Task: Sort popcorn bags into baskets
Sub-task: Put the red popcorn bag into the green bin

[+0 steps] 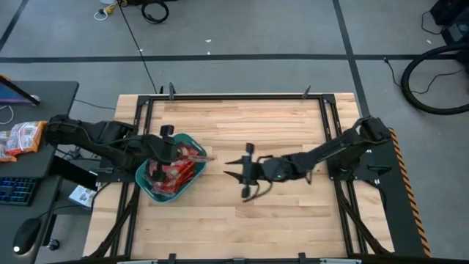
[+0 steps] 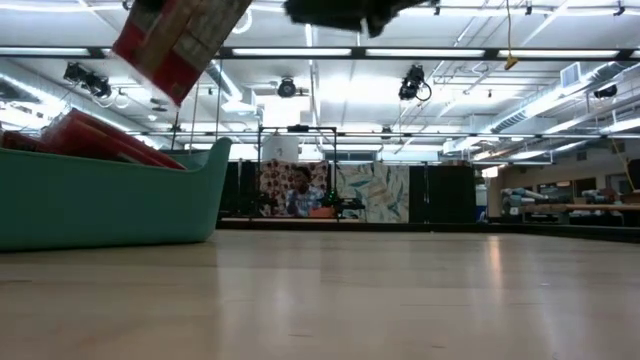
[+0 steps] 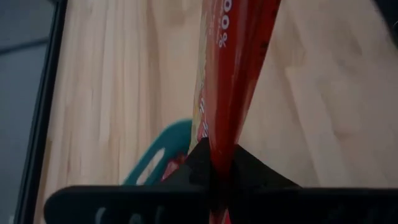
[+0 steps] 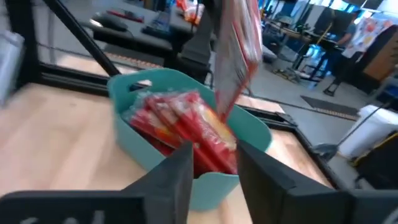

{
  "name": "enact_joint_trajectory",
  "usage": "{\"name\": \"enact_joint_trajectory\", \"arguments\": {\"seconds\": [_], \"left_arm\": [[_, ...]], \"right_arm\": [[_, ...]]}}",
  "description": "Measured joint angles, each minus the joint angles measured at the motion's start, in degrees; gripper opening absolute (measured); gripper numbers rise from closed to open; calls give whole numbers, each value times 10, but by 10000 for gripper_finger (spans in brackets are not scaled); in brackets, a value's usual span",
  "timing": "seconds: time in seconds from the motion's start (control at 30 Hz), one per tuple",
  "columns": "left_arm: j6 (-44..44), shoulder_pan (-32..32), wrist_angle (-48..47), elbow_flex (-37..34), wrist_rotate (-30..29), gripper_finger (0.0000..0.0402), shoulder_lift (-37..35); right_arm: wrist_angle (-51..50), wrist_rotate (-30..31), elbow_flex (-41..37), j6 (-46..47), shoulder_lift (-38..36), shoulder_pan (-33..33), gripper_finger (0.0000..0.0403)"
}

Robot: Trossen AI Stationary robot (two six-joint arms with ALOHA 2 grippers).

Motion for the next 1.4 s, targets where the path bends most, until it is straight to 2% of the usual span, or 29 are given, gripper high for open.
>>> {"name": "enact_joint_trajectory", "arguments": {"seconds": [0.13, 0.27, 0.47, 0.63, 0.83, 0.93, 1.0, 1.17, 1.3, 1.4], "left_arm": [[21, -17, 40, 0, 0, 25, 1], [30, -30, 82, 0, 9, 25, 1], [41, -46, 142, 0, 9, 25, 1], [46, -49, 175, 0, -1, 25, 4], [49, -49, 184, 0, 0, 25, 10], [41, -48, 181, 0, -1, 34, 16], [21, -48, 180, 0, -3, 51, 17], [-24, -48, 180, 0, -29, 124, -7], [-54, -48, 175, 0, -31, 176, -39], [-64, -48, 176, 0, -31, 195, -67]], "right_arm": [[31, -8, 28, -54, 39, -27, 166], [99, -48, 43, -87, 63, -45, 195], [147, -112, 60, -131, 82, -53, 207], [169, -125, 63, -156, 84, -53, 172], [188, -163, 63, -154, 84, -53, 74], [186, -162, 62, -154, 84, -53, 25], [182, -153, 62, -161, 84, -53, 21], [162, -101, 62, -184, 74, -48, 31], [108, -54, 63, -197, 47, -41, 22], [55, -32, 63, -198, 38, -40, 22]]}}
